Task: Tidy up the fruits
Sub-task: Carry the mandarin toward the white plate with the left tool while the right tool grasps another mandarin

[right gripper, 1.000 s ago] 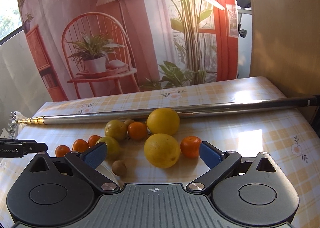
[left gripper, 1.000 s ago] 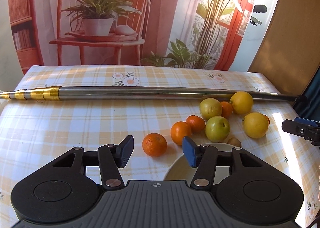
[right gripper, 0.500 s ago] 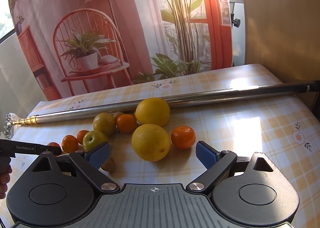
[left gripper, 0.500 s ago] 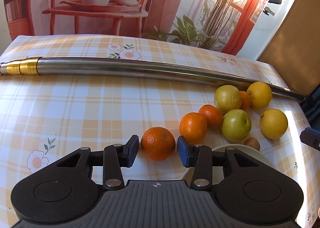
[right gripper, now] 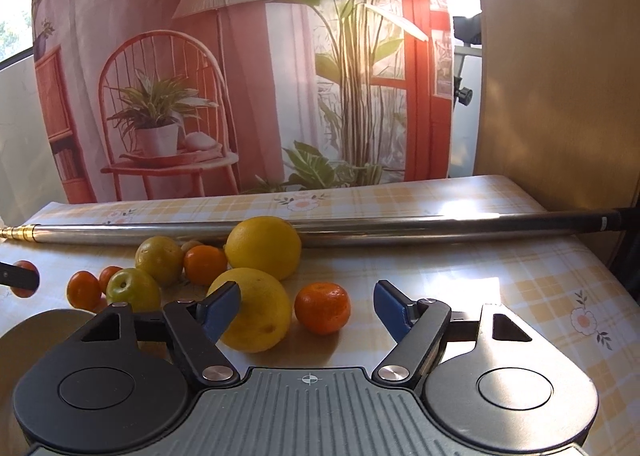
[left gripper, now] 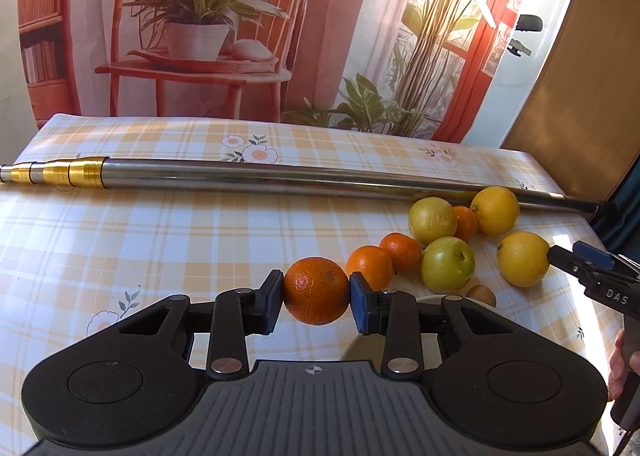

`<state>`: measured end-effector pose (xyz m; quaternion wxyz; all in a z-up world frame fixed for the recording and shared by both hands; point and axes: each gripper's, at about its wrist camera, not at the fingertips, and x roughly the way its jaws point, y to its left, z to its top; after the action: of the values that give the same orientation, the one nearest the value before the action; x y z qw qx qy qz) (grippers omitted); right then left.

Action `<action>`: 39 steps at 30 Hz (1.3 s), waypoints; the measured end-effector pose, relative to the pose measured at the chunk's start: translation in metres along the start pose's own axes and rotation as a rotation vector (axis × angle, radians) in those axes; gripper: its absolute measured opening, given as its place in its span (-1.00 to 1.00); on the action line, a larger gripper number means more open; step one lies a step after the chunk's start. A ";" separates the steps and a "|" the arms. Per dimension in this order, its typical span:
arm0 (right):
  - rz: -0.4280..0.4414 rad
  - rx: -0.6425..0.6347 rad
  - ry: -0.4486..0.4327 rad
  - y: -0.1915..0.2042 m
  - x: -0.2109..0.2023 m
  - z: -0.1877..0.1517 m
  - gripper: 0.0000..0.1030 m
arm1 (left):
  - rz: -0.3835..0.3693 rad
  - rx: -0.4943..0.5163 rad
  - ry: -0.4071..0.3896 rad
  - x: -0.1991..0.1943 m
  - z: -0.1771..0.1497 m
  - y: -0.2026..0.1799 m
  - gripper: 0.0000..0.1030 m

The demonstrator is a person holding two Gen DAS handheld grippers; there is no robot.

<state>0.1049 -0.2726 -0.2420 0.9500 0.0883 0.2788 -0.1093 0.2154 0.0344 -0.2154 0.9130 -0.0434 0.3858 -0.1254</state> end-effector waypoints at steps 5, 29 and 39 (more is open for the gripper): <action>-0.028 0.036 -0.063 -0.012 0.003 0.001 0.22 | -0.005 0.002 -0.040 -0.019 -0.005 -0.010 -0.27; -0.018 0.030 -0.003 -0.018 0.032 -0.003 -0.10 | -0.013 0.058 -0.069 -0.036 -0.025 -0.033 -0.27; 0.032 0.116 0.017 -0.027 0.034 -0.006 -0.13 | -0.018 0.060 -0.073 -0.038 -0.030 -0.037 -0.27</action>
<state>0.1230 -0.3024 -0.2689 0.9426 0.1484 0.2785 -0.1091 0.1610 0.0091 -0.2034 0.9262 -0.0243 0.3478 -0.1434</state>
